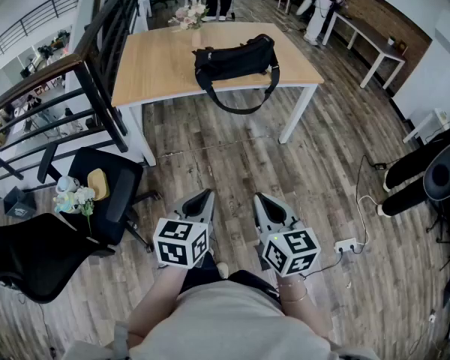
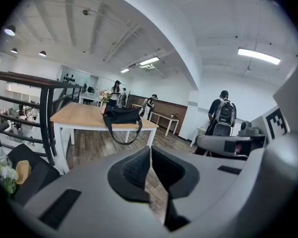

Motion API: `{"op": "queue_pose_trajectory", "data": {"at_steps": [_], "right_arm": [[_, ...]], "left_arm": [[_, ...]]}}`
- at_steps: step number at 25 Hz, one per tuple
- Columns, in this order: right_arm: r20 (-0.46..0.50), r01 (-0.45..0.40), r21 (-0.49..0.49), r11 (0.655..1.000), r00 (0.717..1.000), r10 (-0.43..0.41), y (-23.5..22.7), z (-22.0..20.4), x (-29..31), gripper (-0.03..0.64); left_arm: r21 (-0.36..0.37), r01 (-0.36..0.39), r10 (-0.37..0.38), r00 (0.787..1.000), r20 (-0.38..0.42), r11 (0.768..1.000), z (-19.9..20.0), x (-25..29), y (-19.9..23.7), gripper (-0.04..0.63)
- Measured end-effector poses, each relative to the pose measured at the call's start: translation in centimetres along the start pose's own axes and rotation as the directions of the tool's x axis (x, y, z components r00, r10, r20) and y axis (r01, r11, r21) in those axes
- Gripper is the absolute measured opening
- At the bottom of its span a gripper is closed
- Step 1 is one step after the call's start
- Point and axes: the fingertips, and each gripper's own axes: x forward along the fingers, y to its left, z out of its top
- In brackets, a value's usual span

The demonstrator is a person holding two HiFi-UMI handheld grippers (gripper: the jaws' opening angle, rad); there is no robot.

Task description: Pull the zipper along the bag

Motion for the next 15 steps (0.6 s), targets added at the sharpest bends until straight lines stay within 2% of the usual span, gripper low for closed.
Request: {"op": "queue_pose_trajectory", "data": {"at_steps": [3,8,12,15], "right_arm": [[-0.028,-0.003,0.006,1.0,1.0,0.003,-0.3,-0.6,0.3,0.005],[-0.075,-0.001,-0.021,1.0,0.997,0.0,-0.6,-1.4,0.6,0.006],[-0.066,-0.014,-0.028,0.999,0.998,0.012,-0.3,-1.2,0.4,0.005],[-0.038,-0.033,-0.035,0.999,0.999,0.031,0.2,-0.7,0.4,0.006]], "left_arm": [[-0.014,0.015,-0.015,1.0,-0.005,1.0,-0.3,0.3,-0.4,0.026],[0.009,0.031,-0.03,0.999,-0.03,0.999,-1.0,0.8,-1.5,0.026],[0.009,0.036,-0.036,0.998,-0.042,0.999,-1.4,0.9,-1.9,0.026],[0.041,0.052,-0.05,0.998,-0.045,0.998,-1.3,0.8,-2.1,0.026]]}}
